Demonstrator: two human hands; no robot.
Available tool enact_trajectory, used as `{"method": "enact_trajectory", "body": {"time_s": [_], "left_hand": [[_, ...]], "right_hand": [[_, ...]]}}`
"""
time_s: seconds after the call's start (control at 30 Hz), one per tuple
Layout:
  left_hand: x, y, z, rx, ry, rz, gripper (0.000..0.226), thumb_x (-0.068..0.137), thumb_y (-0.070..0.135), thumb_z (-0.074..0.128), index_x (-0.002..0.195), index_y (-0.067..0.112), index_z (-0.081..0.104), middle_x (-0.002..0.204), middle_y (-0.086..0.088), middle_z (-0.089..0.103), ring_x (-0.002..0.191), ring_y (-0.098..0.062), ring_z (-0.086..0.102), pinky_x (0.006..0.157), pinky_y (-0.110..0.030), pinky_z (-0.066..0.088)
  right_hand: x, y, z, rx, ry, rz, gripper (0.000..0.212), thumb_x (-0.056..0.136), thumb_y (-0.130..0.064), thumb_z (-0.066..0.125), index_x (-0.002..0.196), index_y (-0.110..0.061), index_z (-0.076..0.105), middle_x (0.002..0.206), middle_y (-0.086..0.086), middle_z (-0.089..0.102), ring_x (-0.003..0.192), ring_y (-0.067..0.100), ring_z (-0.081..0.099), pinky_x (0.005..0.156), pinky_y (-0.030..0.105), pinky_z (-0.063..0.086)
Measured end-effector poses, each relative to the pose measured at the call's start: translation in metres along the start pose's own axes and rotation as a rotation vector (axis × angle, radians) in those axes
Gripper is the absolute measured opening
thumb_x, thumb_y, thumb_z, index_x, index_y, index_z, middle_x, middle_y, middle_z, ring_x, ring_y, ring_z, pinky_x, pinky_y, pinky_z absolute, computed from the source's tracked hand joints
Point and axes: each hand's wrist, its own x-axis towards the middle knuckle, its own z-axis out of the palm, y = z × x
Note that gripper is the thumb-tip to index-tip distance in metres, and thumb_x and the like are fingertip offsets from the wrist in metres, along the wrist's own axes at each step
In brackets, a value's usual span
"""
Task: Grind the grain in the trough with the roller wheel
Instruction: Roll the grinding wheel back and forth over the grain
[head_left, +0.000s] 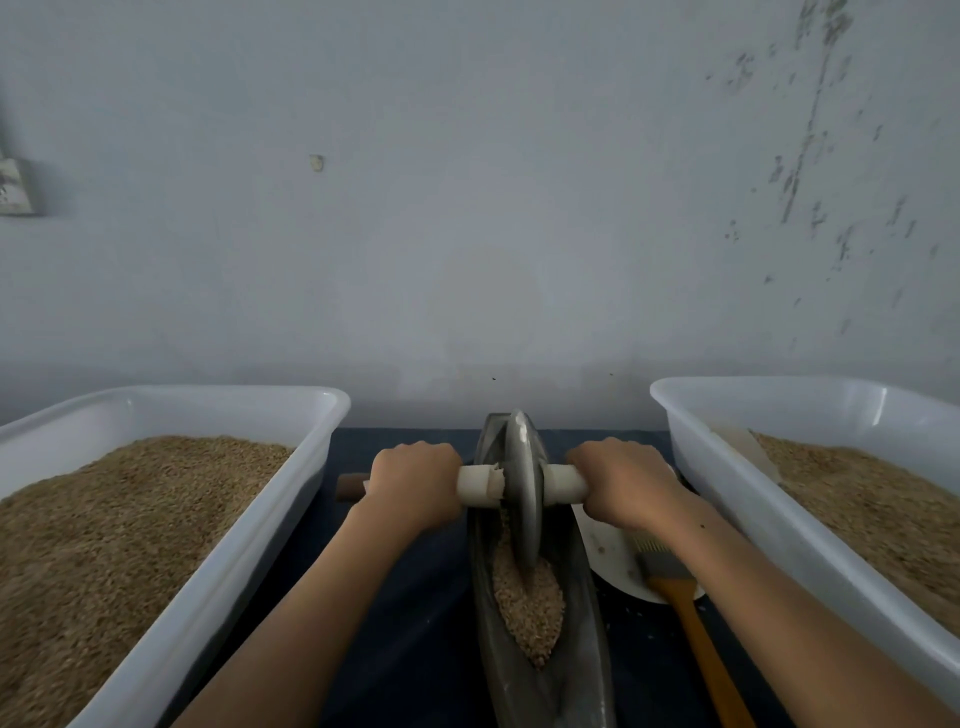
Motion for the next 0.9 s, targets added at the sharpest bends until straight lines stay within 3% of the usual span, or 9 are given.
{"method": "enact_trajectory", "body": {"time_s": [0.13, 0.27, 0.43, 0.6, 0.73, 0.9], "left_hand": [[0.001, -0.001, 0.001, 0.002, -0.005, 0.011, 0.032, 0.086, 0.031, 0.060, 0.115, 0.019, 0.055, 0.106, -0.001, 0.062, 0.096, -0.019, 0.058, 0.074, -0.030, 0.038], [0.001, -0.003, -0.004, -0.016, -0.165, 0.025, 0.043, 0.080, 0.031, 0.068, 0.119, 0.018, 0.054, 0.108, -0.002, 0.062, 0.098, -0.020, 0.059, 0.075, -0.031, 0.040], [-0.001, -0.005, -0.006, -0.063, -0.318, 0.061, 0.045, 0.075, 0.028, 0.072, 0.115, 0.017, 0.057, 0.086, 0.003, 0.055, 0.082, -0.017, 0.055, 0.072, -0.031, 0.042], [0.000, -0.003, -0.004, -0.053, -0.165, 0.025, 0.039, 0.079, 0.031, 0.069, 0.114, 0.018, 0.057, 0.088, 0.003, 0.054, 0.083, -0.016, 0.053, 0.071, -0.030, 0.040], [0.001, 0.000, 0.001, -0.003, 0.017, 0.000, 0.033, 0.084, 0.031, 0.062, 0.115, 0.018, 0.056, 0.103, -0.001, 0.062, 0.093, -0.018, 0.059, 0.074, -0.030, 0.040], [0.000, 0.000, 0.000, 0.009, -0.016, -0.007, 0.035, 0.084, 0.030, 0.062, 0.116, 0.018, 0.055, 0.106, -0.002, 0.062, 0.093, -0.018, 0.058, 0.072, -0.029, 0.038]], "right_hand": [[0.000, -0.001, 0.000, -0.001, 0.024, -0.006, 0.021, 0.086, -0.018, 0.059, 0.107, -0.023, 0.058, 0.100, 0.000, 0.064, 0.084, 0.019, 0.059, 0.068, 0.030, 0.038], [-0.005, 0.000, -0.008, -0.006, -0.173, -0.028, 0.028, 0.085, -0.016, 0.063, 0.112, -0.016, 0.058, 0.098, 0.002, 0.062, 0.080, 0.018, 0.056, 0.062, 0.027, 0.038], [-0.006, 0.004, -0.014, 0.099, -0.402, -0.021, 0.038, 0.081, -0.014, 0.069, 0.118, -0.013, 0.060, 0.104, 0.007, 0.067, 0.092, 0.021, 0.067, 0.066, 0.026, 0.048], [-0.004, 0.001, -0.009, 0.032, -0.234, -0.008, 0.027, 0.083, -0.017, 0.065, 0.110, -0.016, 0.060, 0.093, 0.000, 0.061, 0.082, 0.018, 0.060, 0.058, 0.024, 0.039], [-0.001, -0.002, -0.001, 0.039, -0.019, 0.019, 0.023, 0.086, -0.016, 0.059, 0.107, -0.024, 0.057, 0.100, 0.000, 0.064, 0.089, 0.020, 0.060, 0.072, 0.032, 0.043], [-0.003, -0.001, -0.004, 0.005, -0.042, -0.014, 0.025, 0.088, -0.015, 0.057, 0.111, -0.022, 0.057, 0.105, 0.002, 0.064, 0.093, 0.021, 0.060, 0.071, 0.030, 0.040]]}}
